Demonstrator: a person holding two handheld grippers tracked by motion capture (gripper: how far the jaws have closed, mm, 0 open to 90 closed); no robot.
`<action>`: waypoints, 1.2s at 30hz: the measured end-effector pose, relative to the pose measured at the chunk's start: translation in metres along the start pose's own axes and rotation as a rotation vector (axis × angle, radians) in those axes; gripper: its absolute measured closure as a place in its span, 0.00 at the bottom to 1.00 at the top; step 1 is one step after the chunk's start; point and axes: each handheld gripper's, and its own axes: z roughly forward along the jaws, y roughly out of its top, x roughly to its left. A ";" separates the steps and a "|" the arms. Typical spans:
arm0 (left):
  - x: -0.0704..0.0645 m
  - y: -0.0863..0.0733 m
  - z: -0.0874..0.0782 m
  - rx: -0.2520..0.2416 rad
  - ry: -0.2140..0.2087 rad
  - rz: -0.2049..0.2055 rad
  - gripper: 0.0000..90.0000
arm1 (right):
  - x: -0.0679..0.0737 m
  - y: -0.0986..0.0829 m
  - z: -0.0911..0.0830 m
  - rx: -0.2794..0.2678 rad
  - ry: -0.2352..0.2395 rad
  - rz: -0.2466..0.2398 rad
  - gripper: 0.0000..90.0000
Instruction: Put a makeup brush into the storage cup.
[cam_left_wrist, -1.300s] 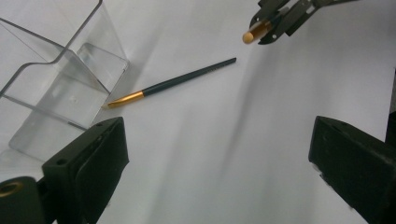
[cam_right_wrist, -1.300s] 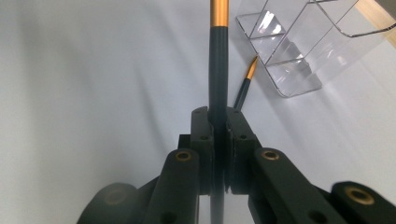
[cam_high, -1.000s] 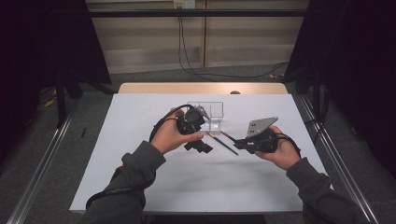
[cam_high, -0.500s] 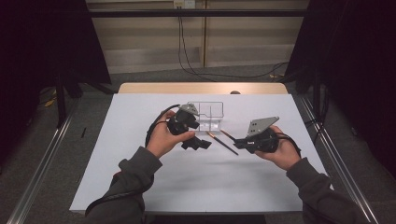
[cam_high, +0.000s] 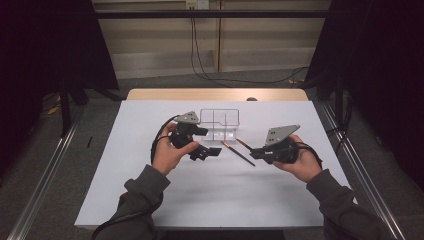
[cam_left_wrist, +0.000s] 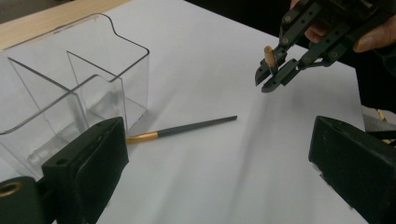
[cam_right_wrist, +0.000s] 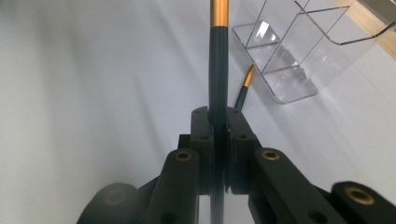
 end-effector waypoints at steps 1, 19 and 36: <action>0.000 -0.001 -0.001 -0.019 -0.007 -0.001 0.05 | 0.000 0.000 0.000 -0.001 -0.001 -0.003 0.94; 0.007 -0.021 -0.020 -0.116 0.040 -0.006 0.05 | 0.000 0.000 0.000 -0.019 0.003 0.001 0.94; 0.017 -0.039 -0.049 -0.172 0.096 -0.034 0.05 | 0.001 0.000 0.000 -0.023 0.000 0.004 0.94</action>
